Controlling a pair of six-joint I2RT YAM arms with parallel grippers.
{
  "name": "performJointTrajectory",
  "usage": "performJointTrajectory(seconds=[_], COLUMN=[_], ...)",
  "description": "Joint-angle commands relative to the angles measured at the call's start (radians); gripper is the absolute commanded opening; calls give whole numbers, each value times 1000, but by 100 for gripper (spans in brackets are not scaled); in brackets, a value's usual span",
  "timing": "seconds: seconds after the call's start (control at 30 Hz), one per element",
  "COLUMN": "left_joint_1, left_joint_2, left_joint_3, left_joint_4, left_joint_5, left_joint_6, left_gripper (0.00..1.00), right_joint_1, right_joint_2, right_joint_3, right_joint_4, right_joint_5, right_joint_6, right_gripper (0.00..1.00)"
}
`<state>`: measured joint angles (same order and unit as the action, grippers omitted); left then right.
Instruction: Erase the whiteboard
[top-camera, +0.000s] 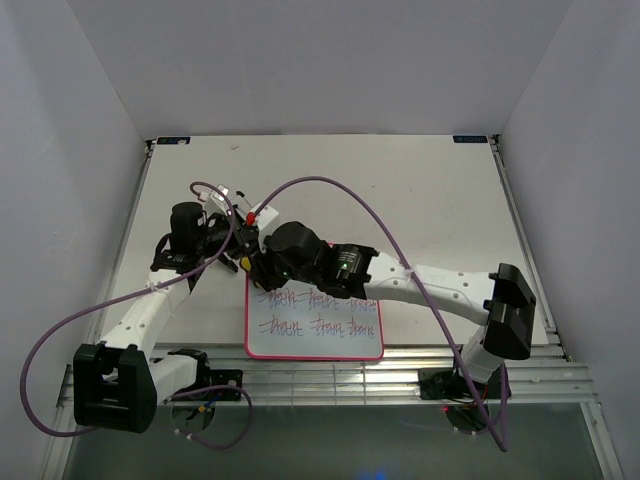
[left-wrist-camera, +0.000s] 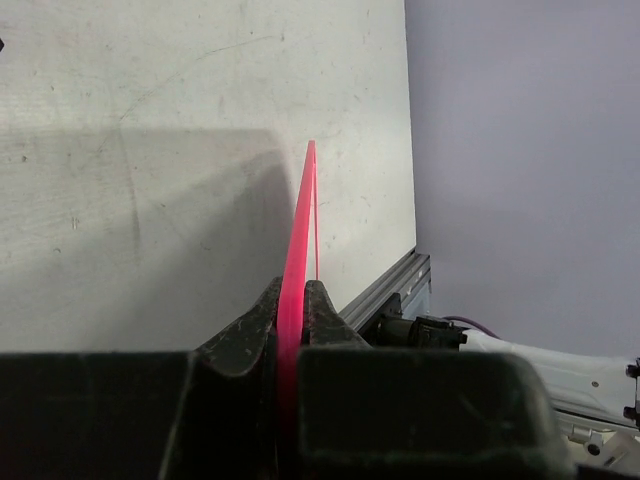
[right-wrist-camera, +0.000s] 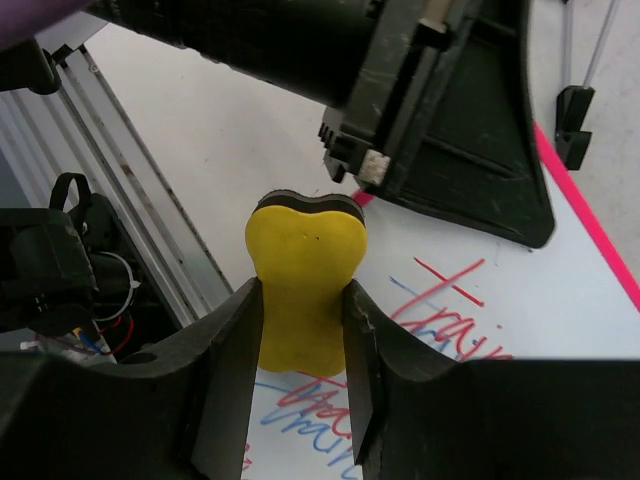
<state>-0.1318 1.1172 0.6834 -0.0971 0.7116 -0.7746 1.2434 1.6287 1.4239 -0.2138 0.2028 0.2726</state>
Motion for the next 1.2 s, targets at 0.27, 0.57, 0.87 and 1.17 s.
performJointTrajectory(seconds=[0.27,0.57,0.87,1.17], left_joint_1=[-28,-40,-49,-54], left_joint_2=[-39,-43,-68,-76], left_joint_3=[56,62,68,65], left_joint_4=[14,14,5,-7], left_joint_5=[-66,-64,-64,-77], left_joint_6=[29,37,43,49], left_gripper=[0,0,0,0], right_joint_1=[11,-59,-176,-216], right_joint_2=[100,105,56,45], right_joint_3=[145,89,-49,-72], right_joint_4=[-153,-249,-256,-249], right_joint_5=[40,18,-25,-101], right_joint_6=[-12,54,62,54], right_gripper=[31,31,30,29])
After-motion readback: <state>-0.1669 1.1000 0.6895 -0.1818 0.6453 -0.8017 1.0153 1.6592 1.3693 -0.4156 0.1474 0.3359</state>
